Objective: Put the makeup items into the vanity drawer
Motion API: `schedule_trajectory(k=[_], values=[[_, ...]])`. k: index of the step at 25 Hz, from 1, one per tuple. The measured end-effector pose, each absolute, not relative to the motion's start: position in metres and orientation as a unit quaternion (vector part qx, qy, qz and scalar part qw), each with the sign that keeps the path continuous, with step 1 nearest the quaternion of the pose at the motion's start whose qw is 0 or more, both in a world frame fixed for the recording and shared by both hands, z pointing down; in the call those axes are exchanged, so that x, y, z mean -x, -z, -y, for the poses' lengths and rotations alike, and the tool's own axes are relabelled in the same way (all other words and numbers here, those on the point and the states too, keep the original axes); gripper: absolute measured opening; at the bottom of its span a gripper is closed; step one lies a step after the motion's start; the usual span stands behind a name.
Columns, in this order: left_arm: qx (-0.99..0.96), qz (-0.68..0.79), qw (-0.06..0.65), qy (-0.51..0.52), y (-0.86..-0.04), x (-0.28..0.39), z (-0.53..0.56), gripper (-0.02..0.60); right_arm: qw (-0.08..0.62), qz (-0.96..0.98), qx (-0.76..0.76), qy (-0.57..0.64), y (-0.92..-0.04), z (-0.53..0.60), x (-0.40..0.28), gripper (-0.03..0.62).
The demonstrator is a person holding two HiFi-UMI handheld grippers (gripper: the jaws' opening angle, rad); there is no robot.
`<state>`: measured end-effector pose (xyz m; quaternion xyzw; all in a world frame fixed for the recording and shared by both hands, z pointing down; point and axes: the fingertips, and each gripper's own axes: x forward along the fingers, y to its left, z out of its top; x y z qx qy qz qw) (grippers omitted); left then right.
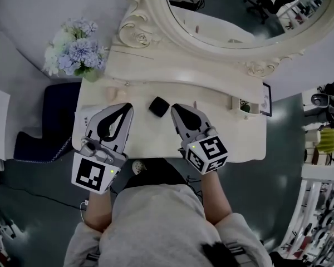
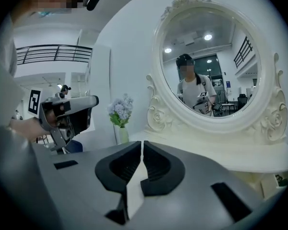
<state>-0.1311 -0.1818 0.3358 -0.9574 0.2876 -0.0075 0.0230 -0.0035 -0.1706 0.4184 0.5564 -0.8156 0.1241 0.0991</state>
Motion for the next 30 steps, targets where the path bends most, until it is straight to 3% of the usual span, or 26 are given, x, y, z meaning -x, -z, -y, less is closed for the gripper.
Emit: schedule_trajectory(k=[14,17,30], values=[[0.951,-0.308,0.002,0.029,-0.359,0.129,0.208,0.014,0.202,0.825,-0.491,-0.193,-0.501,0.186,0.004,0.032],[0.948,-0.315,-0.003,0.033,-0.364,0.128,0.211,0.014,0.233,0.829,-0.466,-0.201,-0.520,0.185,0.005,0.129],[0.933,-0.356,-0.014,0.049,-0.374,0.132,0.217,0.014,0.301,0.839,-0.401,-0.212,-0.567,0.191,0.007,0.276]])
